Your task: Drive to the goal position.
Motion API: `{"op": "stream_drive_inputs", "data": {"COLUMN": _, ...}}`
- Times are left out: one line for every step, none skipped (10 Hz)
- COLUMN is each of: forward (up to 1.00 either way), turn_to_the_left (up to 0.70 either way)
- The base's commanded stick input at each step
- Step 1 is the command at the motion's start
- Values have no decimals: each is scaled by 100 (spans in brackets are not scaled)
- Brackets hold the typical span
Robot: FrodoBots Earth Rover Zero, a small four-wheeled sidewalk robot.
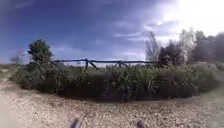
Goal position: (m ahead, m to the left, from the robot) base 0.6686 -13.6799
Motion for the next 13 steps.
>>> {"op": "stream_drive_inputs", "data": {"forward": 0, "turn_to_the_left": -70}}
{"op": "stream_drive_inputs", "data": {"forward": 0, "turn_to_the_left": -70}}
{"op": "stream_drive_inputs", "data": {"forward": 0, "turn_to_the_left": -70}}
{"op": "stream_drive_inputs", "data": {"forward": 0, "turn_to_the_left": -70}}
{"op": "stream_drive_inputs", "data": {"forward": 0, "turn_to_the_left": -70}}
{"op": "stream_drive_inputs", "data": {"forward": 0, "turn_to_the_left": -70}}
{"op": "stream_drive_inputs", "data": {"forward": 0, "turn_to_the_left": -70}}
{"op": "stream_drive_inputs", "data": {"forward": 0, "turn_to_the_left": -70}}
{"op": "stream_drive_inputs", "data": {"forward": 0, "turn_to_the_left": -70}}
{"op": "stream_drive_inputs", "data": {"forward": 0, "turn_to_the_left": -70}}
{"op": "stream_drive_inputs", "data": {"forward": 0, "turn_to_the_left": -70}}
{"op": "stream_drive_inputs", "data": {"forward": 0, "turn_to_the_left": -11}}
{"op": "stream_drive_inputs", "data": {"forward": 0, "turn_to_the_left": 0}}
